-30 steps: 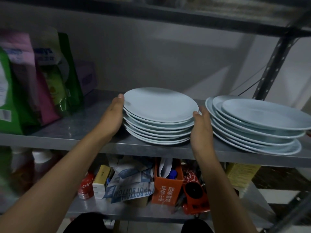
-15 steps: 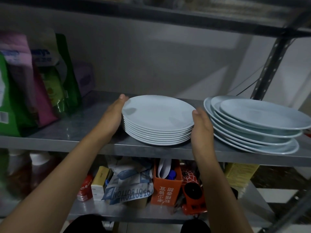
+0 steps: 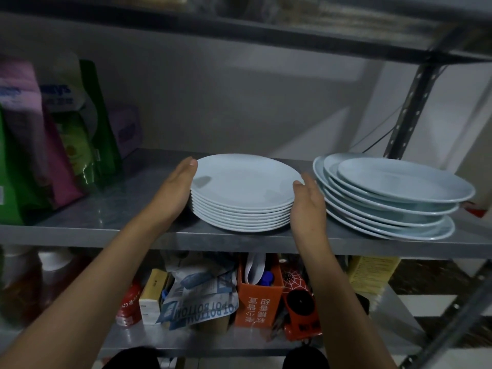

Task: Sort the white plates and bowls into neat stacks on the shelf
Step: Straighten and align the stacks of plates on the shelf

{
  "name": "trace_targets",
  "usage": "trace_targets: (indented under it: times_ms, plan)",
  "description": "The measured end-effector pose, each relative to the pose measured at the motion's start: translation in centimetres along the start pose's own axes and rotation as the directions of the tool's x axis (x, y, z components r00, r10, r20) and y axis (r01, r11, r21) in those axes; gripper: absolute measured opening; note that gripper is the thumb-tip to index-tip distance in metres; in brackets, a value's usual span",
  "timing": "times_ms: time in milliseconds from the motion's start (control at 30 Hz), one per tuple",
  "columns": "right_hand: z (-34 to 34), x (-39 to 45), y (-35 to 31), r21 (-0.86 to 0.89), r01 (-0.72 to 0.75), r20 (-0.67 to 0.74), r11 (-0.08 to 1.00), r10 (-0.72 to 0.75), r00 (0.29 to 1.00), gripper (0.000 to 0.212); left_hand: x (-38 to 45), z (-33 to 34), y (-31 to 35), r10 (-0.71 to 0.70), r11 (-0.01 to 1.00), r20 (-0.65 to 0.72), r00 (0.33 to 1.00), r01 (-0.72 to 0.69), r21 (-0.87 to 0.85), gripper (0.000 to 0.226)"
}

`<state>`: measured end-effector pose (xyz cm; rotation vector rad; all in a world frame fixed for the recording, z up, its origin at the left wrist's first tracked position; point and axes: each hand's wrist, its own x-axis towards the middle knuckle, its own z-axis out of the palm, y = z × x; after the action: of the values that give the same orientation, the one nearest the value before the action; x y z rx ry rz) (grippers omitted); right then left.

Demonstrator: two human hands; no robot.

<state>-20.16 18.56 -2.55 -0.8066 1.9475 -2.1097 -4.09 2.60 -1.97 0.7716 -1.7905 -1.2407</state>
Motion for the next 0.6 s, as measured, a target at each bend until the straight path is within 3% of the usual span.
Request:
trace_targets:
  times_ms: [133, 233, 400, 600]
  plan:
    - [0.2, -0.3, -1.0, 0.02, -0.019, 0.039, 1.0, 0.018, 0.999, 0.05, -0.4, 0.0, 0.8, 0.047, 0.998, -0.104, 0.993, -0.043, 0.039, 0.055]
    - [-0.5, -0.8, -1.8, -0.018, -0.024, 0.105, 1.0, 0.025, 0.994, 0.054, -1.7, 0.4, 1.8, 0.17, 0.982, -0.158, 0.973, -0.154, 0.108, 0.052]
    - [-3.3, -2.8, -3.5, -0.102, 0.06, 0.194, 0.993, -0.039, 0.98, 0.057, -4.4, 3.2, 4.8, 0.36, 0.912, -0.101, 0.927, -0.328, 0.246, 0.053]
    - [-8.0, -4.2, -6.4, -0.139, 0.216, 0.132, 0.967, -0.198, 0.971, 0.052, -7.3, 8.2, 9.1, 0.539, 0.782, 0.053, 0.841, -0.523, 0.339, 0.053]
